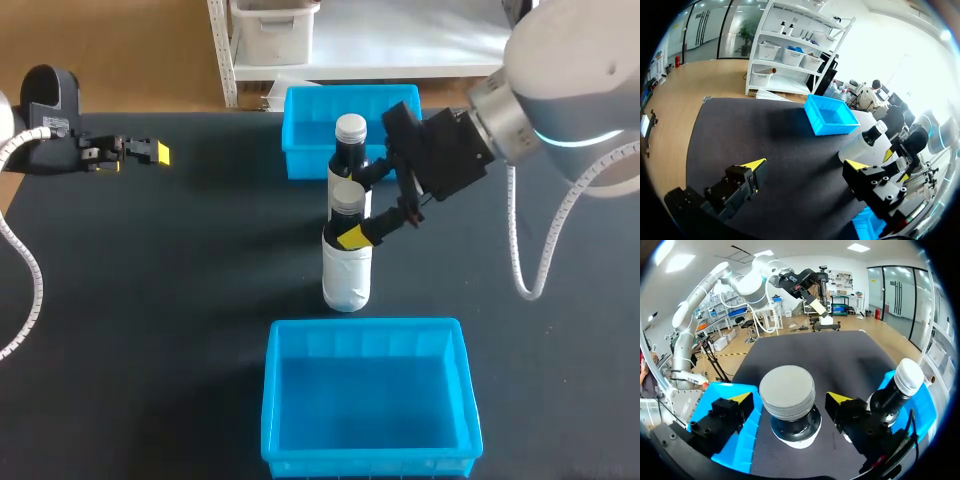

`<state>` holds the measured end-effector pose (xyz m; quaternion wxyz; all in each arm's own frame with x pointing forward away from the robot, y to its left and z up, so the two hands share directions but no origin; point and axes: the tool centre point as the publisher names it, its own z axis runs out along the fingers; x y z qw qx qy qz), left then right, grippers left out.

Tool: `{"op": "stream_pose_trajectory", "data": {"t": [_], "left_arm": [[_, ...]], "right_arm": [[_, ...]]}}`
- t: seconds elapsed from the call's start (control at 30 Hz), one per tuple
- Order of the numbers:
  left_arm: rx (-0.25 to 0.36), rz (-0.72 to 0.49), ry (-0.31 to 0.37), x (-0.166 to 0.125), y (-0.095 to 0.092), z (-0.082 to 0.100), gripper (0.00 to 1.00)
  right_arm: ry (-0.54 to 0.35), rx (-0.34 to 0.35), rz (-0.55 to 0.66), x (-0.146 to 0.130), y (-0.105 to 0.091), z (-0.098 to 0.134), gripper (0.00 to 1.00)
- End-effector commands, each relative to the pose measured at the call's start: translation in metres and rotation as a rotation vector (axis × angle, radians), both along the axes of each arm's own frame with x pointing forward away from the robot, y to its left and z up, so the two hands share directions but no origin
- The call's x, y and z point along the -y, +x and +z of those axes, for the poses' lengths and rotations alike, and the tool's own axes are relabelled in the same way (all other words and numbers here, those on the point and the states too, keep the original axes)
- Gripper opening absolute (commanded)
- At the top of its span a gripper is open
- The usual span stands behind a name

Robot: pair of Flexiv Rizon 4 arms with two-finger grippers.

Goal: Pick up the bottle, and place it in the far bin if it is heavy, or in the near bin if it is light.

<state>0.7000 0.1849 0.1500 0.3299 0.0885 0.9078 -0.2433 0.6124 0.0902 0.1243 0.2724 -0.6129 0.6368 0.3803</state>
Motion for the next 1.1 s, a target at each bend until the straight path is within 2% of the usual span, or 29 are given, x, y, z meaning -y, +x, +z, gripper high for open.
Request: {"op": "stream_pose_trajectory", "data": {"t": [0.03, 0.1, 0.2, 0.4, 0.73, 0.8, 0.83, 0.9, 1.1], "left_arm": [[0.0, 0.0, 0.0, 0.0, 0.0, 0.0, 1.0], [0.0, 0.0, 0.0, 0.0, 0.0, 0.0, 1.0], [0.0, 0.0, 0.0, 0.0, 0.0, 0.0, 1.0], [0.0, 0.0, 0.0, 0.0, 0.0, 0.0, 1.0], [0.0, 0.0, 0.0, 0.0, 0.0, 0.0, 1.0], [0.0, 0.0, 0.0, 0.0, 0.0, 0.0, 1.0], [0.0, 0.0, 0.0, 0.0, 0.0, 0.0, 1.0], [0.0, 0.0, 0.0, 0.0, 0.0, 0.0, 1.0], [0.0, 0.0, 0.0, 0.0, 0.0, 0.0, 1.0]], "right_arm": [[0.002, -0.001, -0.001, -0.0022, 0.0014, -0.0018, 0.83], [0.003, -0.002, -0.001, -0.0024, 0.0014, -0.0019, 0.73], [0.003, -0.002, -0.002, -0.0026, 0.0015, -0.002, 0.69], [0.002, -0.003, 0.004, -0.003, 0.0006, -0.0021, 0.5], [0.0, -0.006, 0.009, -0.0026, -0.0029, -0.0031, 0.42], [0.001, -0.005, 0.009, -0.0021, -0.0034, -0.0033, 0.3], [0.002, -0.005, 0.008, -0.0018, -0.0037, -0.0033, 0.14], [0.004, -0.003, 0.007, -0.0012, -0.004, -0.0028, 0.0], [0.008, 0.005, 0.002, 0.0013, -0.0046, 0.0004, 0.0]]}}
